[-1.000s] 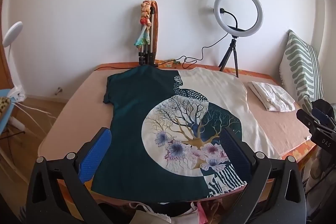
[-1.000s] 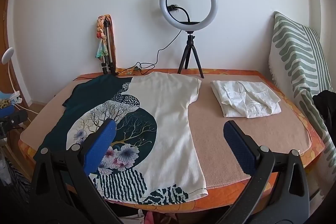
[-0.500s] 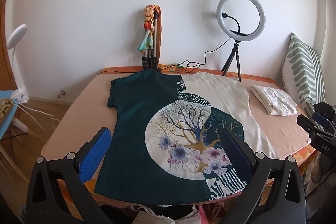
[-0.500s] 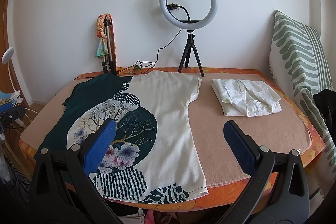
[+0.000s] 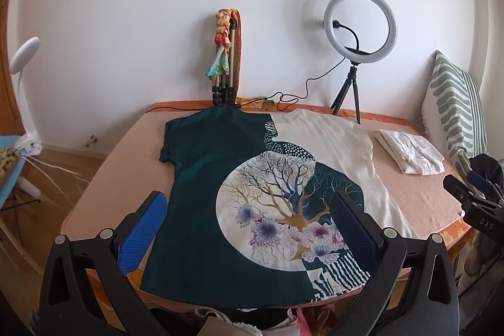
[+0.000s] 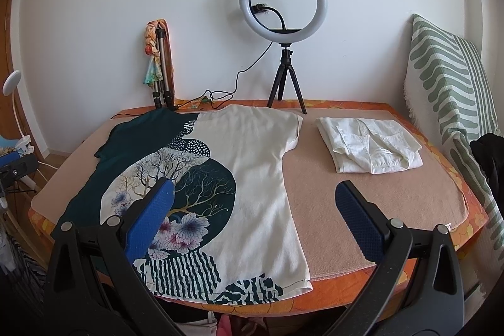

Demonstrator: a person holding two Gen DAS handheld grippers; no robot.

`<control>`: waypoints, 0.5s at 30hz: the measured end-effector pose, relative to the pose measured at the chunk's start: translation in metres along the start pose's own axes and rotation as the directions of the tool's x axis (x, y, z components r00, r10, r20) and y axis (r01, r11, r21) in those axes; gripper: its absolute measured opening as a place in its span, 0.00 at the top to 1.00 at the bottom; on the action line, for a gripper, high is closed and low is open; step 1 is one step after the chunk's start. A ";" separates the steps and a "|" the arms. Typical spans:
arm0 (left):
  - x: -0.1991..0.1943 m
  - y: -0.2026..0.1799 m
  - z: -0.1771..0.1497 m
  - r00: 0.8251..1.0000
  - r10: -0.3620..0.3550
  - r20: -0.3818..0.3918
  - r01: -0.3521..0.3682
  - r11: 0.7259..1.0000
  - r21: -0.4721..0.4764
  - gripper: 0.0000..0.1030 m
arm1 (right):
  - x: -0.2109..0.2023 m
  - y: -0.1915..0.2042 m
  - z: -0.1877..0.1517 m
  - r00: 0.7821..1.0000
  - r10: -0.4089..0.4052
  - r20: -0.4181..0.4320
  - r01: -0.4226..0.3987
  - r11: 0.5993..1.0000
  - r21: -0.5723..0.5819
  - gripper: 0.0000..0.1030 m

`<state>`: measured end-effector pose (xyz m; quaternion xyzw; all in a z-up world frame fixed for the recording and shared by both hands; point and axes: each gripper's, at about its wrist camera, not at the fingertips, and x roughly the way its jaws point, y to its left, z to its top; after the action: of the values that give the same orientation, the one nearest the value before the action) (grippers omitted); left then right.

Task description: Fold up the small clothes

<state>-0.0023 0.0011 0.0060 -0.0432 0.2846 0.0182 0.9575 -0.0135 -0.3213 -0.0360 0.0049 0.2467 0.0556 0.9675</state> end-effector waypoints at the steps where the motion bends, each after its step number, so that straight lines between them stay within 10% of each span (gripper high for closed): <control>1: 0.000 0.000 0.000 1.000 0.001 0.000 -0.001 1.000 0.000 0.00 | 0.000 0.000 0.000 1.000 0.000 0.000 0.000 1.000 0.000 0.00; 15: 0.000 0.000 0.001 1.000 -0.002 0.000 0.002 1.000 0.000 0.00 | 0.001 0.000 -0.002 1.000 0.007 -0.008 -0.007 1.000 0.001 0.00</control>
<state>-0.0018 0.0015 0.0066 -0.0437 0.2846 0.0174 0.9575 -0.0133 -0.3210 -0.0381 0.0058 0.2508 0.0587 0.9662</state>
